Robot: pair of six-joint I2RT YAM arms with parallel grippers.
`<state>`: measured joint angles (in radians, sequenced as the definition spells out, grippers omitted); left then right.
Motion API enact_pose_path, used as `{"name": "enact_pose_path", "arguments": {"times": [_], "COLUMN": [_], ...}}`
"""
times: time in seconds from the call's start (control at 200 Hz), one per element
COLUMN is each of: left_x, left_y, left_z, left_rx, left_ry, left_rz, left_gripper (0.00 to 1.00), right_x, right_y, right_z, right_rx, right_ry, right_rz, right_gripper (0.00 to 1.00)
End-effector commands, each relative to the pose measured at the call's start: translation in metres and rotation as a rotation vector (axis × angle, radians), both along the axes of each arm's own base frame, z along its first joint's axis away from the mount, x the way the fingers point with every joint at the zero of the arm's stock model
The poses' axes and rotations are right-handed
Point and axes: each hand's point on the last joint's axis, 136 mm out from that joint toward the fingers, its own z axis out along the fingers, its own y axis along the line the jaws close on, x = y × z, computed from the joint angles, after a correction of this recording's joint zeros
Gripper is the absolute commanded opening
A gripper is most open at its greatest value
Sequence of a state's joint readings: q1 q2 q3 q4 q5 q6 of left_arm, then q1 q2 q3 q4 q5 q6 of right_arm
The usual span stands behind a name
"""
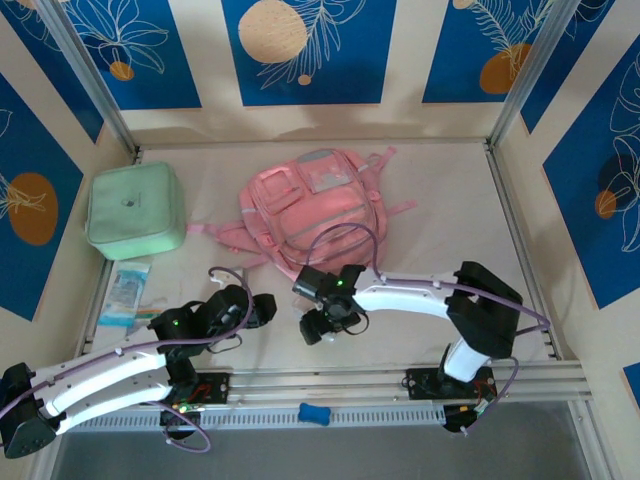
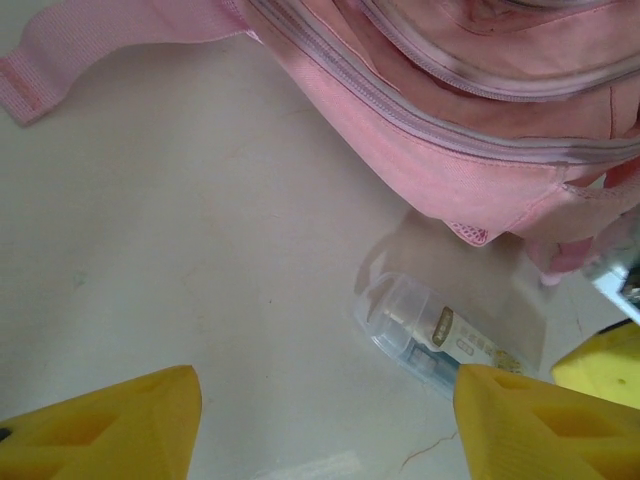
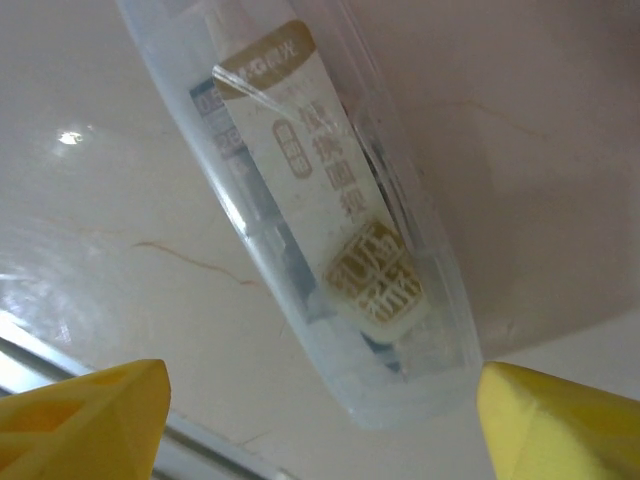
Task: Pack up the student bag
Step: Pick up the loose stationery from the bottom-center of the table.
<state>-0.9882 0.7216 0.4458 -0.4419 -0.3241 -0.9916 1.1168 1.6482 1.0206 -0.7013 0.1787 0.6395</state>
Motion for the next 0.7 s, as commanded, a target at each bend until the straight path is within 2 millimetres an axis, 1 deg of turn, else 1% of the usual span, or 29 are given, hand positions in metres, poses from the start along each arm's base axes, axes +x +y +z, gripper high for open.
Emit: {"name": "enact_pose_path", "arguments": {"times": [0.0,0.105,0.205,0.325,0.45,0.505,0.595,0.695], "left_x": [0.001,0.002,0.003,0.005,0.005,0.005,0.005,0.005], "left_y": [0.012,0.015,0.016,0.016,0.016,0.016,0.016,0.017], "left_z": [-0.002,-0.003,-0.001,-0.001,-0.002,-0.003,-0.004,-0.003], "left_rx": [0.047,0.043,0.037,0.034,0.033,0.033,0.033,0.034], "left_ry": [-0.003,-0.008,-0.013,-0.019,-0.014,-0.014,-0.008,-0.011], "left_rz": [0.029,0.040,0.051,0.059,0.062,0.062,0.061,0.064], "left_gripper": [0.69,0.74,0.75,0.76,0.77,0.77,0.78,0.79], "right_x": [0.004,0.002,-0.002,-0.006,-0.004,-0.003,-0.002,-0.001], "right_y": [0.001,0.004,0.007,0.009,0.007,0.009,0.011,0.009], "right_z": [-0.003,-0.011,-0.013,-0.017,-0.022,-0.023,-0.024,-0.023], "right_rx": [-0.053,-0.078,-0.109,-0.117,-0.156,-0.154,-0.159,-0.170], "right_ry": [-0.047,-0.049,-0.062,-0.065,-0.067,-0.078,-0.092,-0.101], "right_rz": [0.077,0.102,0.114,0.101,0.072,0.077,0.083,0.079], "right_gripper": [0.81,0.80,0.77,0.71,0.70,0.69,0.65,0.62]}}
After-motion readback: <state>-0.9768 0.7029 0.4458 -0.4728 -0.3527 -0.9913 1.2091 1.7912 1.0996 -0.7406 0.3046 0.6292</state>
